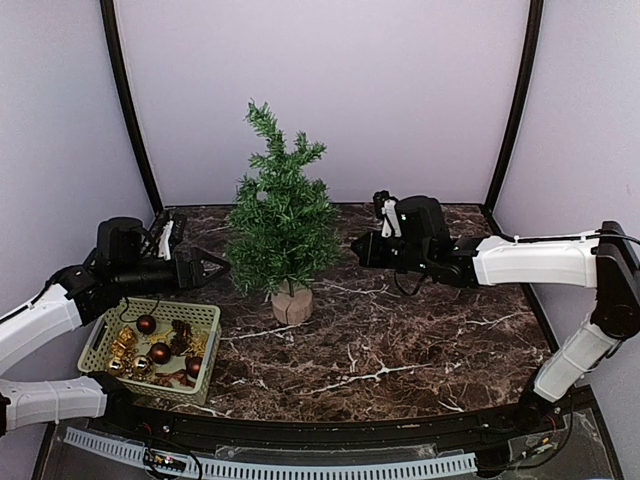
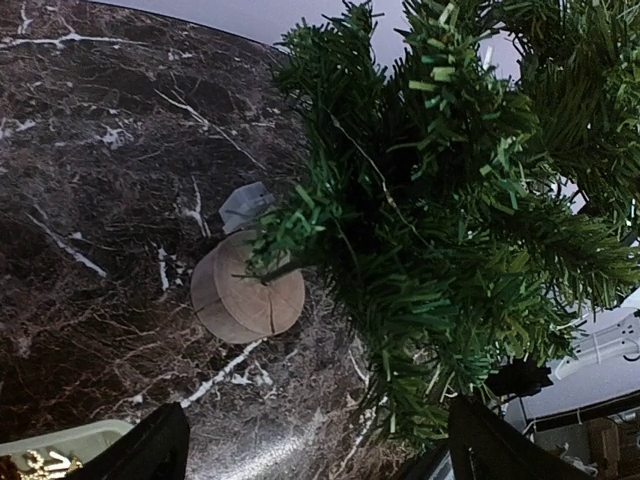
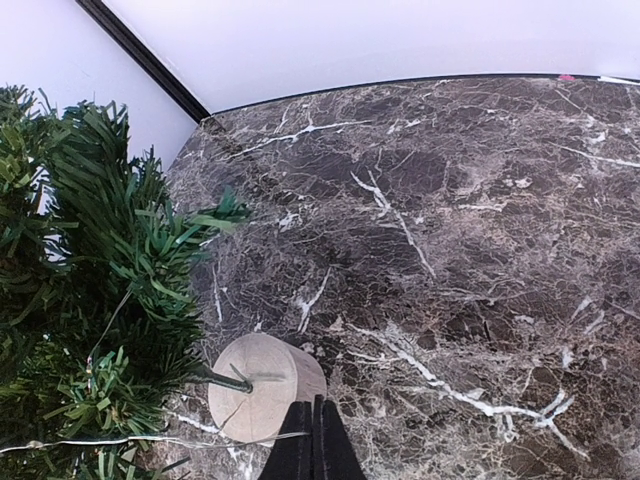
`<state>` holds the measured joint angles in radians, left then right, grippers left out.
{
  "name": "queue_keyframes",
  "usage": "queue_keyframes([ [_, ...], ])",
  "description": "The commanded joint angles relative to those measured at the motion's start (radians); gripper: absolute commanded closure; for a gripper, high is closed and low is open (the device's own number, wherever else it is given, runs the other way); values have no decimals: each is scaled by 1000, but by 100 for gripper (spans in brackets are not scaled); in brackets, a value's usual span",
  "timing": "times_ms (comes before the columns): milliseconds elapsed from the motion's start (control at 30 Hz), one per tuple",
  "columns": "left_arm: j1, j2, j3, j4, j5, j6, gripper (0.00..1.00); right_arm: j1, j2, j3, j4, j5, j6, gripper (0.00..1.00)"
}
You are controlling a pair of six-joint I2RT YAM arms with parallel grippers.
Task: Decorate the small christmas tree
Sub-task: Turn around the Christmas tree at the center of the board.
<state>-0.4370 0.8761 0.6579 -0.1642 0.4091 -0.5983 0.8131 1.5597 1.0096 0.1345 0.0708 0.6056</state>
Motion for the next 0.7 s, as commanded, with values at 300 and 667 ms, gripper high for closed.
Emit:
queue_keyframes([
  [300, -61, 64, -62, 222, 184, -109, 10, 1, -3, 25, 26, 10, 6, 100],
  [667, -91, 106, -18, 112, 128, -5, 67, 8, 2, 43, 16, -11, -7, 100],
])
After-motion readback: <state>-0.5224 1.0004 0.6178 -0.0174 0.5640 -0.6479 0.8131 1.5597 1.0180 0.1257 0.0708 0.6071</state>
